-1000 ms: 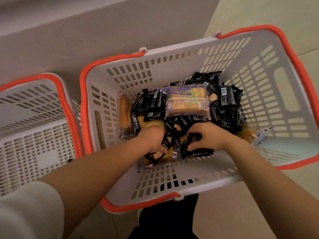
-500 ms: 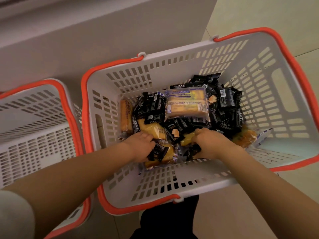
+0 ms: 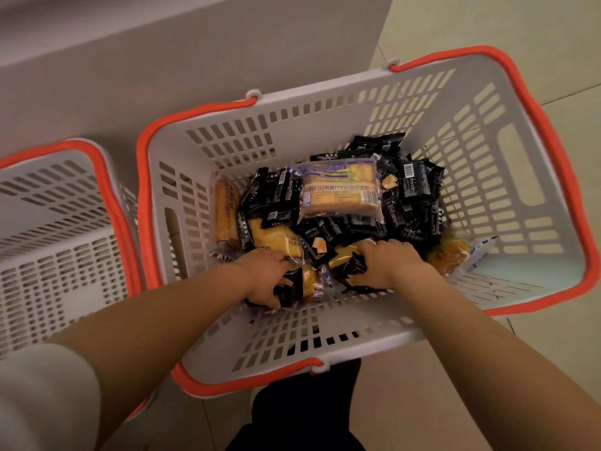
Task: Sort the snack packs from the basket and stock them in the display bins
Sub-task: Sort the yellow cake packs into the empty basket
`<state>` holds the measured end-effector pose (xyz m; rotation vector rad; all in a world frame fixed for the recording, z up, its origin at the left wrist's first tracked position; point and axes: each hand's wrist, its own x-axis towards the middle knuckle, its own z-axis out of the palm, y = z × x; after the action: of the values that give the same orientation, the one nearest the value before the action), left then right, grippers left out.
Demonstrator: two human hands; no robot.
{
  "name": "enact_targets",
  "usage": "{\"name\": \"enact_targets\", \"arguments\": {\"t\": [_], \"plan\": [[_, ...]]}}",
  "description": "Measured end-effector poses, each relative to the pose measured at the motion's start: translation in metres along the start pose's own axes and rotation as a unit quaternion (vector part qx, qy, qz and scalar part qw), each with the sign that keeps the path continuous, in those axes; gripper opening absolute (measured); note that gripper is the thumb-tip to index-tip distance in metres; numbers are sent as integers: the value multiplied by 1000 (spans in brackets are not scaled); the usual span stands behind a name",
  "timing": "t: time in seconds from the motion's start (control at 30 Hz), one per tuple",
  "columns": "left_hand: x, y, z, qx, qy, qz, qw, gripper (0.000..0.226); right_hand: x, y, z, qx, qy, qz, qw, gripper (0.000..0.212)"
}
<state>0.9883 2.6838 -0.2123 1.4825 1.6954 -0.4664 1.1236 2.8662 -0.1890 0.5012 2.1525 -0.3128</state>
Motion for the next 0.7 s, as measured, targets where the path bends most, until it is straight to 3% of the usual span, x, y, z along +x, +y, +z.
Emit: {"name": "enact_targets", "arguments": {"t": [0.27,0.4,0.57,0.7], "plan": [[-19,5,-5,-61,-15,38,997,64,8,-6,4,-16,-46,-38,998,63],[-40,13,-17,-136,104,13,985,60,3,-8,-4,0,-7,-41,999,60],[-83,16,-41,-343,273,-28,898,51,-31,-12,-12,256,88,-69,960,49],[-130,12,-48,-469,389,-60,791,58,-75,-32,-35,380,136,-125,907,40]]}}
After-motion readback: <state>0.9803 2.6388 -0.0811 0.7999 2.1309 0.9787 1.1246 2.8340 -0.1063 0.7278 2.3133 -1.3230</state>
